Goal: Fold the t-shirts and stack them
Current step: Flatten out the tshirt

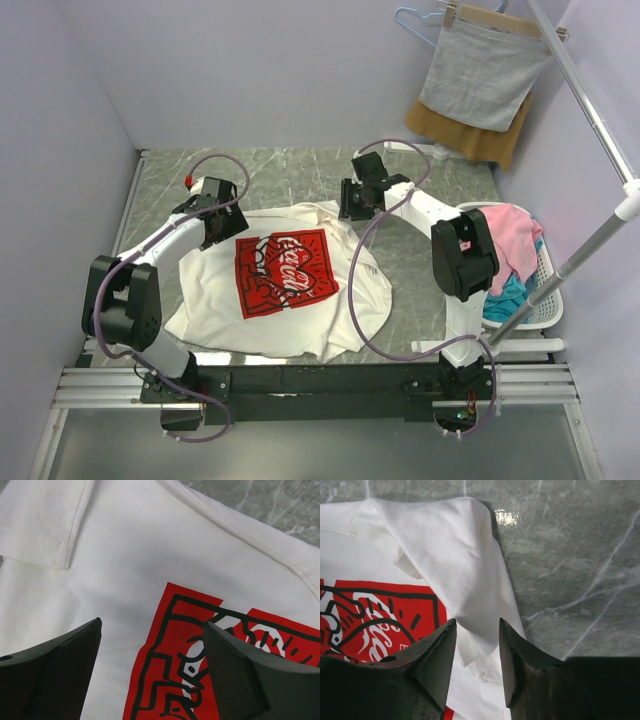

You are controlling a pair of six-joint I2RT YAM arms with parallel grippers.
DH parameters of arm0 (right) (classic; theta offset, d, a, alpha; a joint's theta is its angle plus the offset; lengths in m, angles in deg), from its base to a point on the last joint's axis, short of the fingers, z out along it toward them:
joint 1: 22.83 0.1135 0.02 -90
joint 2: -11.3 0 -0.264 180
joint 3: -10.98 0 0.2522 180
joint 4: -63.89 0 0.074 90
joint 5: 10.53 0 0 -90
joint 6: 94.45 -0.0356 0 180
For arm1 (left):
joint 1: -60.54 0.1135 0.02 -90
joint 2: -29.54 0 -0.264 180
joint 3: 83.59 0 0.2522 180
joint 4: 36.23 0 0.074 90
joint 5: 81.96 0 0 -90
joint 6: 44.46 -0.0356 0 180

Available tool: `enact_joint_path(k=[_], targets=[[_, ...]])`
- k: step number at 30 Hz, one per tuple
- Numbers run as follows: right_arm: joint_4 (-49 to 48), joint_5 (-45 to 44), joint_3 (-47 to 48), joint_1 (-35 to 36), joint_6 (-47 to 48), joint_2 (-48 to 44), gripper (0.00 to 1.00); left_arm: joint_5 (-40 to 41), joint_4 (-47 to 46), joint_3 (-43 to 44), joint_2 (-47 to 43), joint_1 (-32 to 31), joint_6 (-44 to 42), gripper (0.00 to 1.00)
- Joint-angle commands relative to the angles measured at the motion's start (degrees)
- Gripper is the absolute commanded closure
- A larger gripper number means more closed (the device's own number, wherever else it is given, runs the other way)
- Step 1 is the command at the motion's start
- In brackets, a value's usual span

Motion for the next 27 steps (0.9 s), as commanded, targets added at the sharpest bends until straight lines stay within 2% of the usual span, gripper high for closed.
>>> enact_joint_path(k=[1,3,6,10,13,17,18,20,21,23,24,27], targets=[[0.93,1.41,4.51,-0.21,0.93,1.34,0.63,-2.59,-2.5,1.15,0.92,0.14,-0.7,0.13],[2.07,1.41,5.48,-0.21,1.2,2.04,0.69,-3.39,-2.86,1.24,1.27,0.14,-0.79,0.13],[5.23,0.97,8.64,-0.21,1.11,3.19,0.58,-4.09,-2.95,1.58,1.8,0.14,-0.96,0.13],[5.15,1.67,6.54,-0.3,1.63,1.79,0.42,-4.53,-2.24,1.85,1.98,0.14,-1.32,0.13],[5.85,1.15,4.96,-0.3,2.16,1.26,0.38,-4.62,-2.42,1.59,1.89,0.14,-0.88,0.13],[5.95,1.85,4.34,-0.3,4.27,2.92,0.39,-5.06,-3.29,1.15,1.72,0.05,0.0,0.14],[6.12,1.76,4.95,-0.21,4.53,3.45,0.41,-5.06,-3.73,0.45,1.54,0.05,0.35,0.14],[8.3,0.36,6.7,-0.39,4.71,5.81,0.51,-4.71,-4.35,-0.08,1.45,0.14,0.7,0.13],[8.32,0.79,7.5,-0.39,4.71,6.26,0.66,-4.19,-4.18,-0.34,1.36,0.05,1.31,0.14],[7.01,1.5,7.24,-0.57,4.54,5.57,0.8,-4.01,-4.0,-1.13,1.1,0.05,1.67,0.14],[6.3,1.41,6.46,-0.65,4.45,4.87,0.97,-4.01,-4.17,-1.22,0.93,0.05,1.76,0.14],[5.68,-2.89,5.83,-1.97,3.66,1.44,1.0,-4.09,-4.09,-1.4,0.57,0.14,1.32,0.14]])
